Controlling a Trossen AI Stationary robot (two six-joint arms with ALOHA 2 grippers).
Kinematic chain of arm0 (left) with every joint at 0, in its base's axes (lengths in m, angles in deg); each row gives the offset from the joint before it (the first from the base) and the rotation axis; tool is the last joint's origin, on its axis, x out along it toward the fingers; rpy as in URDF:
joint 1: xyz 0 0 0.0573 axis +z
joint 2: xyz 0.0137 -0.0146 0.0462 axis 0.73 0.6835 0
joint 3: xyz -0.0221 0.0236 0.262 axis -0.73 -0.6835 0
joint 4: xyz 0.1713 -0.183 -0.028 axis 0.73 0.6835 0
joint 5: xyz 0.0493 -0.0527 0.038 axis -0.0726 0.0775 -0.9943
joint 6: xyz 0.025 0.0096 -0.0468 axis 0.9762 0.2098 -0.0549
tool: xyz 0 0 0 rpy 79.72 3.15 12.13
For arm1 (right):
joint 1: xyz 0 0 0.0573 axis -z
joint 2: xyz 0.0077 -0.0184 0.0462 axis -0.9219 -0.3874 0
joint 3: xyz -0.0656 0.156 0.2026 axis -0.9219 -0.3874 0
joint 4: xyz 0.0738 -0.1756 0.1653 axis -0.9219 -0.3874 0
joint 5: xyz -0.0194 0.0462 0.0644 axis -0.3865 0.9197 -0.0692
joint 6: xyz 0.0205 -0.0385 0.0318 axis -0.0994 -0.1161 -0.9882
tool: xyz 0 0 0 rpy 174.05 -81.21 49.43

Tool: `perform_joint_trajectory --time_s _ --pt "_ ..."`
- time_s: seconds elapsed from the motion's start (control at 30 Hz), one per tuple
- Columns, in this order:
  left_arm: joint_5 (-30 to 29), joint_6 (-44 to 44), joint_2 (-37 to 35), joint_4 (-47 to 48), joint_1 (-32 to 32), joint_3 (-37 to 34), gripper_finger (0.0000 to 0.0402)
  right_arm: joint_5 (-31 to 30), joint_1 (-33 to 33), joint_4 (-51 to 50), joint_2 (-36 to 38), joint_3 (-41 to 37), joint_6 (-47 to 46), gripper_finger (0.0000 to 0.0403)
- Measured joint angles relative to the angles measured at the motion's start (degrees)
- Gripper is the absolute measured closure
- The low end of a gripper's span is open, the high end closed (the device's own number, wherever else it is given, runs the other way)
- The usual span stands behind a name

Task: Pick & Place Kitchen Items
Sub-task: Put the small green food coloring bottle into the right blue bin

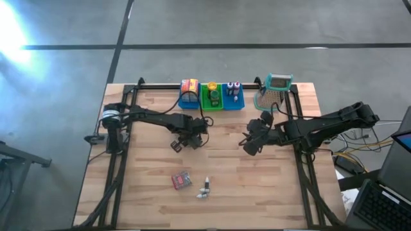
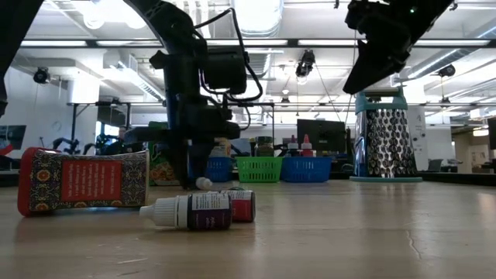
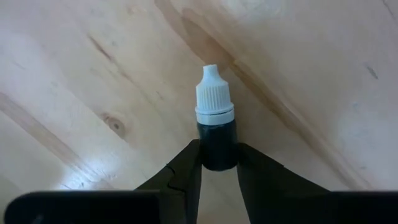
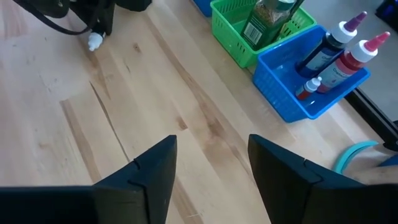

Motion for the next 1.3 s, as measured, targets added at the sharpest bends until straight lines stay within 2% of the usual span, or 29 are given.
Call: perform_joint_trajectory --time_s 0.2,0.37,0.73,0.83,0.97,1.2,1.3 --pt "0.66 -5.93 0.04 -0.18 0.06 -0.02 0.0305 0.00 -0.01 0.79 0.00 0.00 0.02 0.0230" --pt "3.46 -15.17 0.04 -0.95 0.23 -0.02 0.0305 0.00 -0.02 0.93 0.00 0.00 0.31 0.0238" --pt "24.04 -28.48 0.26 -6.42 1.28 -0.13 0.0308 1.49 -0.15 1.19 0.00 0.00 1.18 0.0254" --pt "28.66 -32.79 0.26 -10.53 1.70 -0.25 0.0308 2.88 -0.95 1.37 0.00 0.00 1.89 0.0260" --pt "31.94 -37.44 0.26 -17.90 1.70 -0.75 0.0308 1.98 -4.20 3.98 0.17 -0.11 3.61 0.0269" --pt "32.53 -42.04 0.20 -34.34 1.55 -0.76 0.0308 -9.33 -12.44 7.40 1.93 -0.27 3.45 0.0284" --pt "32.51 -44.42 0.20 -43.69 1.44 -0.85 0.0308 -11.04 -14.85 10.08 2.59 -0.66 3.21 0.0289"
